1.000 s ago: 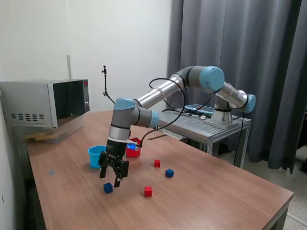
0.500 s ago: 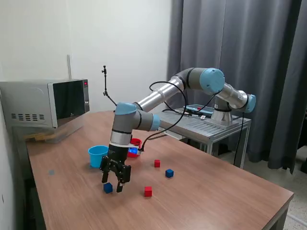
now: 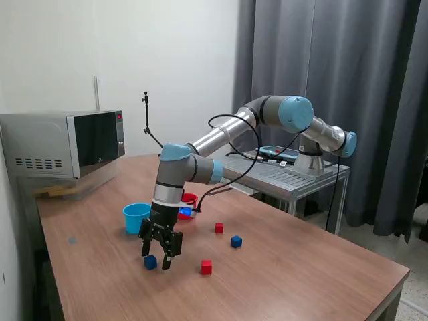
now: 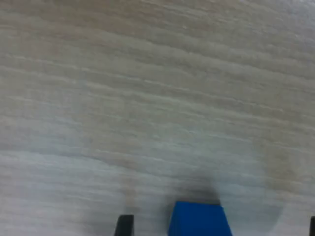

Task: Place red objects in the red bin, and blue objects in the blue bin.

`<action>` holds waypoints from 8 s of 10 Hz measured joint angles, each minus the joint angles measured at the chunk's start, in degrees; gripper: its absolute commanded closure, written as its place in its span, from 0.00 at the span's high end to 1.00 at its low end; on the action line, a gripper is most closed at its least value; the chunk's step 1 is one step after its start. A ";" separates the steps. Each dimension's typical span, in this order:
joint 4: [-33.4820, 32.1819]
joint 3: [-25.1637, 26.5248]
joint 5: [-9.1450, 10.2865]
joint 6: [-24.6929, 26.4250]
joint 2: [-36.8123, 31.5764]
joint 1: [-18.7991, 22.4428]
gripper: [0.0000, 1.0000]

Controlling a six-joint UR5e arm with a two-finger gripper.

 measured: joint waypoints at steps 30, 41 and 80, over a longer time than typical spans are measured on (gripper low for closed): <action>10.00 7.09 -7.00 5.93 -14.66 -9.04 0.00; 12.31 7.64 -6.51 9.89 -14.60 -13.46 0.00; 6.48 44.04 -5.45 24.64 -32.62 6.95 1.00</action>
